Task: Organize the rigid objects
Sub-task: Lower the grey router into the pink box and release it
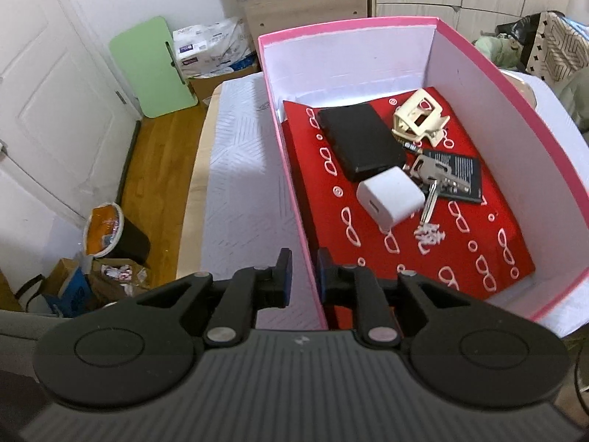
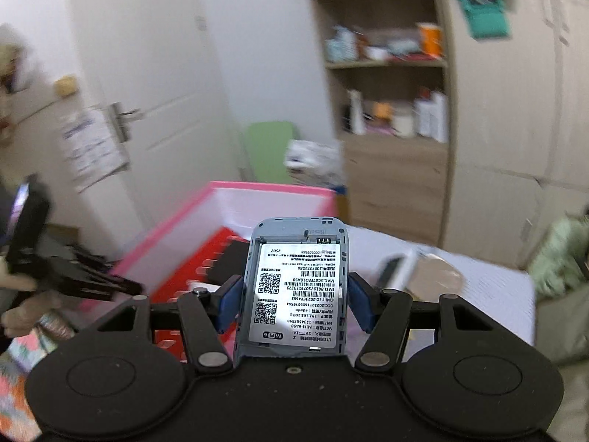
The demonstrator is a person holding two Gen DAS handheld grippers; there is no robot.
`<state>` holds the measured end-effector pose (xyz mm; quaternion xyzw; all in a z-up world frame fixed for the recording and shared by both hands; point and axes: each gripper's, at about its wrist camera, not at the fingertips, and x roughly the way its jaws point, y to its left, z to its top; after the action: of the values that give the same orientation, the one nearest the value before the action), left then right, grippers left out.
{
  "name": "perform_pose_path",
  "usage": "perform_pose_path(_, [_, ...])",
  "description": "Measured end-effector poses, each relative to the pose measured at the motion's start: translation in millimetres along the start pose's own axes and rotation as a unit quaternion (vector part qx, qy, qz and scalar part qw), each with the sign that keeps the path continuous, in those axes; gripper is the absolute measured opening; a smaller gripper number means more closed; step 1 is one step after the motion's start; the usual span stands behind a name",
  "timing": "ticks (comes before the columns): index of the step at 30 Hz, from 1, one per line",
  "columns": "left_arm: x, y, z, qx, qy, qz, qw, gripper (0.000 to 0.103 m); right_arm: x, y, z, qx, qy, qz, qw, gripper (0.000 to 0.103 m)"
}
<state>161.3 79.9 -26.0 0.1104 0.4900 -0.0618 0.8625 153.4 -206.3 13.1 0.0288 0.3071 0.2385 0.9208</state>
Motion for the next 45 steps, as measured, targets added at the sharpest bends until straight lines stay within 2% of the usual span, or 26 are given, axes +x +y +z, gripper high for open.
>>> perform_pose_path(3, [-5,2,-3,-0.010,-0.004,-0.001,0.9999,0.014,3,22,3,-0.025,-0.001,0.031,0.999,0.065])
perform_pose_path(7, [-12,-4,-9,-0.005,-0.023,0.003,0.9997,0.006,5,52,4,-0.065,-0.004,0.063,0.996,0.065])
perform_pose_path(12, [-14,-3,-11,-0.015,-0.038,0.002,0.9992,0.006,20,70,6,-0.091,0.023,0.081,0.992,0.065])
perform_pose_path(14, [-15,0,-13,-0.029,-0.042,-0.005,0.9987,0.006,34,71,11,-0.098,0.042,0.092,0.990,0.065])
perform_pose_path(19, [-16,5,-17,-0.058,-0.056,-0.016,0.9966,0.006,85,68,29,-0.103,0.131,0.112,0.980,0.065])
perform_pose_path(22, [-16,6,-19,-0.065,-0.060,-0.018,0.9959,0.006,116,70,35,-0.130,0.191,0.128,0.964,0.065])
perform_pose_path(23, [-16,5,-20,-0.065,-0.064,-0.018,0.9957,0.006,124,73,35,-0.152,0.215,0.142,0.954,0.066])
perform_pose_path(25, [-17,7,-21,-0.074,-0.066,-0.022,0.9948,0.006,138,82,32,-0.215,0.256,0.191,0.923,0.066])
perform_pose_path(28, [-17,12,-21,-0.093,-0.066,-0.033,0.9930,0.006,159,92,31,-0.245,0.300,0.200,0.900,0.066])
perform_pose_path(31, [-17,11,-23,-0.098,-0.071,-0.031,0.9922,0.006,172,104,20,-0.293,0.325,0.199,0.877,0.066])
perform_pose_path(32, [-17,9,-23,-0.096,-0.072,-0.029,0.9923,0.006,175,105,18,-0.299,0.329,0.202,0.873,0.066])
perform_pose_path(34, [-18,9,-23,-0.096,-0.074,-0.026,0.9923,0.005,177,109,15,-0.333,0.316,0.217,0.861,0.066])
perform_pose_path(35, [-19,8,-23,-0.095,-0.076,-0.027,0.9922,0.006,176,110,13,-0.350,0.302,0.217,0.860,0.066])
perform_pose_path(37, [-20,8,-25,-0.096,-0.079,-0.028,0.9919,0.006,175,110,16,-0.346,0.280,0.214,0.869,0.069])
perform_pose_path(40, [-22,6,-28,-0.088,-0.083,-0.022,0.9924,0.005,164,101,23,-0.302,0.259,0.223,0.890,0.071])
perform_pose_path(42, [-23,4,-29,-0.080,-0.085,-0.018,0.9930,0.005,150,92,29,-0.270,0.231,0.214,0.910,0.071])
perform_pose_path(45, [-24,1,-29,-0.064,-0.089,-0.010,0.9939,0.005,118,69,36,-0.195,0.168,0.196,0.946,0.071])
